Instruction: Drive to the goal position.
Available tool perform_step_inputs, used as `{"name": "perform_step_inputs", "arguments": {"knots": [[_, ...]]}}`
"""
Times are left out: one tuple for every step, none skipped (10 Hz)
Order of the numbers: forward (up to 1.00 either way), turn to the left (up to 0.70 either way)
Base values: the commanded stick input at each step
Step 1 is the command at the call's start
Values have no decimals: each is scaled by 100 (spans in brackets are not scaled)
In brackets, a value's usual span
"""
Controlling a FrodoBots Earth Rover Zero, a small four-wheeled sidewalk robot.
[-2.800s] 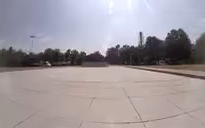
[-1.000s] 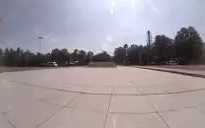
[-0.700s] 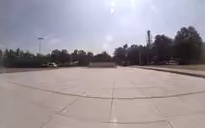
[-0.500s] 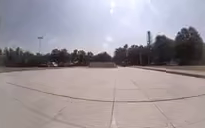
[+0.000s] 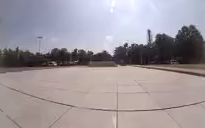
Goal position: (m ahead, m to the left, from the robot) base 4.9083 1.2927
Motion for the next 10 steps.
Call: {"name": "perform_step_inputs", "arguments": {"knots": [[70,1],[70,1],[70,1],[70,1],[70,1],[70,1],[70,1],[70,1],[70,1],[70,1]]}}
